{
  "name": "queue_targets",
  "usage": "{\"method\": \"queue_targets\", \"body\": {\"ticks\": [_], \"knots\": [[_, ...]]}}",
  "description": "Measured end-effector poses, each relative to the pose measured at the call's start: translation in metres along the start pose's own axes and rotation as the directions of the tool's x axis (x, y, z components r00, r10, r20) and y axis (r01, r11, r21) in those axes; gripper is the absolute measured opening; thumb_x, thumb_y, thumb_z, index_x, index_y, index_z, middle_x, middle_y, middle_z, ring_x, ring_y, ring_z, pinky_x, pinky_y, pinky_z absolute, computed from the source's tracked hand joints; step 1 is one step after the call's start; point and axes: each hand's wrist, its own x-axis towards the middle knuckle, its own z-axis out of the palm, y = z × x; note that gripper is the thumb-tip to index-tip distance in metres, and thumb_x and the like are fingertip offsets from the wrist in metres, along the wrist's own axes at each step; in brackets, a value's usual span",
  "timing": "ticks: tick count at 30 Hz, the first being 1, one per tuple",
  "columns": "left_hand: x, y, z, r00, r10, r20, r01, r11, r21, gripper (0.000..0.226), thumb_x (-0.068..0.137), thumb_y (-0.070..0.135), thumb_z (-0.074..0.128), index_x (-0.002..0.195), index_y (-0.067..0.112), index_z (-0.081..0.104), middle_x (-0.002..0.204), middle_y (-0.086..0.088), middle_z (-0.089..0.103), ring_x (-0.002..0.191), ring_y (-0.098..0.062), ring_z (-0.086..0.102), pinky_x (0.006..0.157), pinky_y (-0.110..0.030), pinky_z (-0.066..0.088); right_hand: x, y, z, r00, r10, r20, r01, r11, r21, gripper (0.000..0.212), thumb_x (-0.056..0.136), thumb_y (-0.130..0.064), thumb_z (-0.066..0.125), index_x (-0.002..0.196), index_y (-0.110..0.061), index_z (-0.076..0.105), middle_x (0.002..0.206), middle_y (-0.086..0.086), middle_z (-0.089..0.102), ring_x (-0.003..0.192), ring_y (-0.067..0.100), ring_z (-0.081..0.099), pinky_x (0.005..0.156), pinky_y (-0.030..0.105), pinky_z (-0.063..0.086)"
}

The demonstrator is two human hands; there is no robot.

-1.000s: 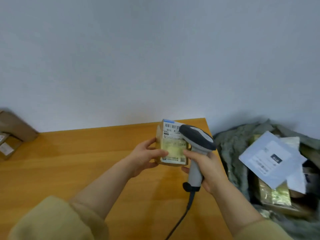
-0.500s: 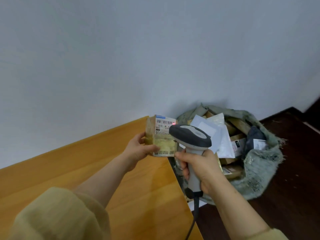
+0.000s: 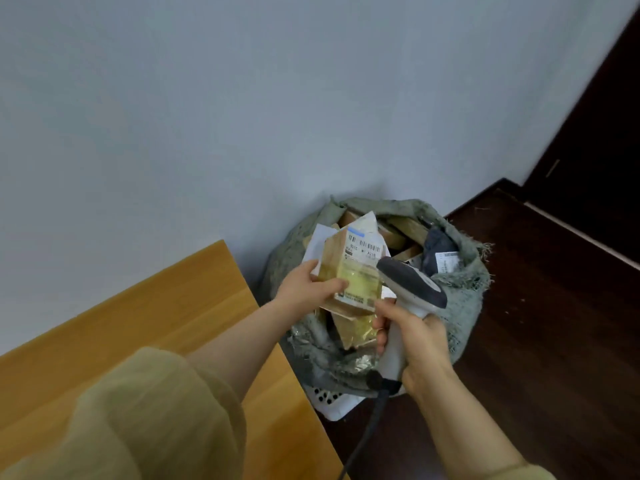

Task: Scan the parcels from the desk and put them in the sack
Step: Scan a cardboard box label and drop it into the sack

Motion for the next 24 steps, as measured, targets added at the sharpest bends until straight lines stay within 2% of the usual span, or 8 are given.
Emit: {"method": "queue_targets", "body": {"ticks": [3,6,9,12,14,18,21,24], "knots": [[0.026,0.028,0.048,0.992,0.116,0.038,-0.122,0.975,0.184,0.055,0.083,0.037,0.068,0.131,0.019,0.050,0.102,0.007,0.062,0.099,-0.015,0.062,0.087,-0.028,0.047,0.020,0.006,-0.034,0.992,0.033,-0.122,-0.029,0.999,0.030,0.012,0.085,-0.004,0.067,0.076,0.002,0.062,0.051,0.010,0.055,0.036,0.017,0.044,0.036,0.024,0.037],[0.060,0.045,0.086,0.979,0.206,0.006,-0.197,0.926,0.321,0.055,0.083,0.043,0.065,0.129,0.020,0.048,0.116,0.003,0.061,0.109,-0.022,0.058,0.089,-0.033,0.046,0.035,0.015,-0.055,0.985,0.043,-0.164,-0.041,0.999,0.016,0.009,0.085,-0.005,0.067,0.083,0.004,0.064,0.053,0.011,0.056,0.037,0.017,0.045,0.037,0.023,0.038],[0.085,0.049,0.107,0.981,0.189,-0.040,-0.163,0.919,0.358,0.075,0.092,0.041,0.056,0.149,0.010,0.017,0.140,-0.017,0.042,0.125,-0.035,0.045,0.102,-0.044,0.038,0.038,0.021,-0.060,0.989,0.019,-0.146,-0.017,1.000,0.020,0.007,0.085,-0.003,0.066,0.086,0.003,0.063,0.052,0.011,0.056,0.037,0.016,0.044,0.037,0.023,0.037],[0.079,0.044,0.102,0.994,0.092,-0.060,-0.073,0.963,0.259,0.084,0.096,0.036,0.052,0.152,0.009,-0.004,0.154,-0.024,0.012,0.134,-0.038,0.034,0.104,-0.040,0.035,0.027,0.026,-0.049,0.993,0.004,-0.120,-0.006,1.000,-0.015,0.006,0.086,-0.004,0.066,0.084,0.001,0.062,0.052,0.011,0.056,0.037,0.016,0.044,0.038,0.024,0.038],[0.065,0.027,0.076,0.989,0.121,-0.081,-0.101,0.972,0.213,0.072,0.098,0.030,0.049,0.152,0.009,0.007,0.153,-0.021,0.018,0.129,-0.035,0.040,0.098,-0.036,0.038,0.013,0.030,-0.028,0.998,0.012,-0.063,-0.015,0.999,-0.051,0.006,0.086,-0.003,0.066,0.084,-0.001,0.061,0.053,0.012,0.056,0.038,0.017,0.045,0.039,0.024,0.038],[0.028,-0.045,-0.021,0.951,0.167,-0.261,-0.152,0.985,0.078,0.046,0.087,0.011,0.045,0.132,0.013,0.049,0.125,-0.013,0.055,0.107,-0.028,0.055,0.094,-0.037,0.048,-0.025,0.043,0.047,0.990,0.040,0.132,-0.024,0.992,-0.121,0.008,0.085,-0.003,0.066,0.080,0.001,0.061,0.057,0.015,0.056,0.039,0.020,0.046,0.041,0.027,0.041],[-0.024,-0.116,-0.114,0.897,0.050,-0.438,-0.041,0.999,0.029,0.049,0.089,0.002,0.043,0.138,0.009,0.045,0.126,-0.012,0.052,0.115,-0.025,0.050,0.095,-0.028,0.040,-0.063,0.074,0.129,0.923,0.138,0.360,-0.076,0.980,-0.182,0.007,0.084,-0.003,0.067,0.086,0.001,0.061,0.057,0.015,0.056,0.041,0.021,0.048,0.043,0.027,0.042],[-0.100,-0.201,-0.212,0.815,-0.063,-0.576,0.056,0.998,-0.030,0.048,0.093,0.002,0.042,0.141,0.010,0.041,0.132,-0.011,0.047,0.116,-0.022,0.049,0.095,-0.028,0.039,-0.116,0.133,0.227,0.781,0.310,0.542,-0.139,0.933,-0.333,0.015,0.085,-0.007,0.066,0.096,0.002,0.061,0.058,0.013,0.056,0.042,0.020,0.050,0.041,0.028,0.044]]}}
